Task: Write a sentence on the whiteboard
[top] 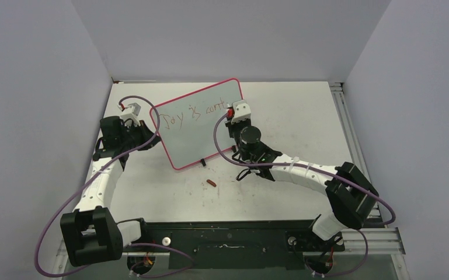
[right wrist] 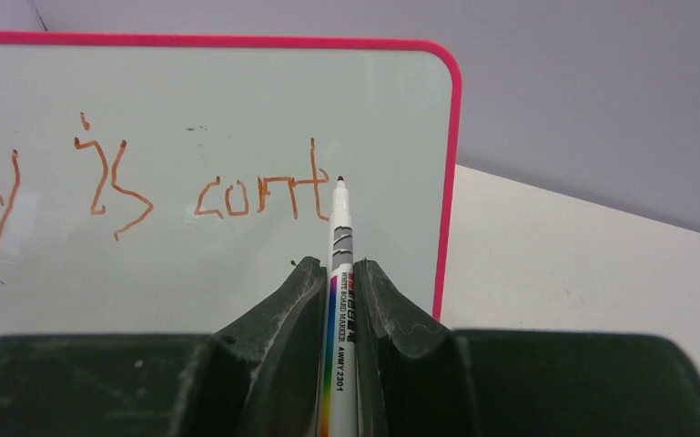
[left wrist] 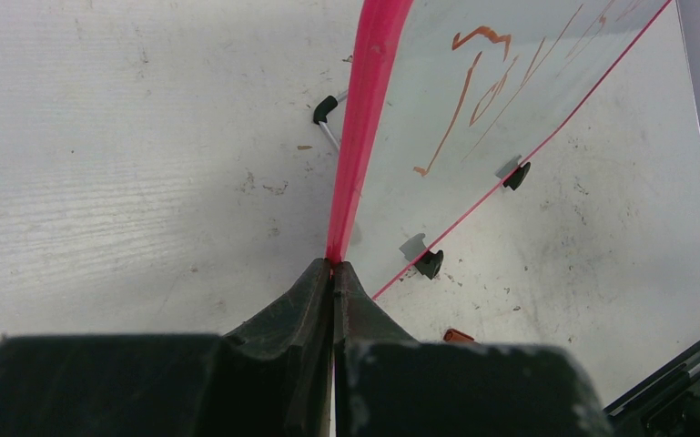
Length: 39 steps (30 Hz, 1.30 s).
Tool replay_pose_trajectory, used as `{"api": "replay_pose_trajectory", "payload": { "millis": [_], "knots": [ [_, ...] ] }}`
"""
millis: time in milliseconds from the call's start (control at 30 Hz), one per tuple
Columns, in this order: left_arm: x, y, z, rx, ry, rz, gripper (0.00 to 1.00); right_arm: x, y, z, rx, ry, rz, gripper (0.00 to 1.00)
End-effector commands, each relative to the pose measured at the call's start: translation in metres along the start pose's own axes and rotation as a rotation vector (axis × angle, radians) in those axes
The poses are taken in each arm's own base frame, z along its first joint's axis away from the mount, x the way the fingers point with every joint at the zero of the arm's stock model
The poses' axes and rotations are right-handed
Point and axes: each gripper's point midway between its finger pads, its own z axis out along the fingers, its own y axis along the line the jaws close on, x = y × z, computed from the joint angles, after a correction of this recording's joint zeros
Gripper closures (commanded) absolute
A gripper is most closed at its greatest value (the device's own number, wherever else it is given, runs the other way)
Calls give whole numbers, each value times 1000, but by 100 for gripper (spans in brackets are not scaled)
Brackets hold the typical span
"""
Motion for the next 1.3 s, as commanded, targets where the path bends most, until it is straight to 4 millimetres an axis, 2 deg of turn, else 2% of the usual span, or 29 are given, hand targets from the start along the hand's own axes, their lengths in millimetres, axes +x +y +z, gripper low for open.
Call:
{"api": "replay_pose_trajectory", "payload": {
  "millis": [0,300,533,1267],
  "knots": [
    [-24,-14,-7,32,-69,59,100,-24,-9,-6,-25,-59,53,95],
    [-24,-13,-7,30,-70,60,100,-25,-18,5,-86,-79,99,95],
    [-24,-13,-7,30,-70,60,100,-21,-13,12,-122,-72,123,95],
    [-23,-12,-6,30,-64,57,100,-8,-12,32,-96,-48,117,95]
  ]
}}
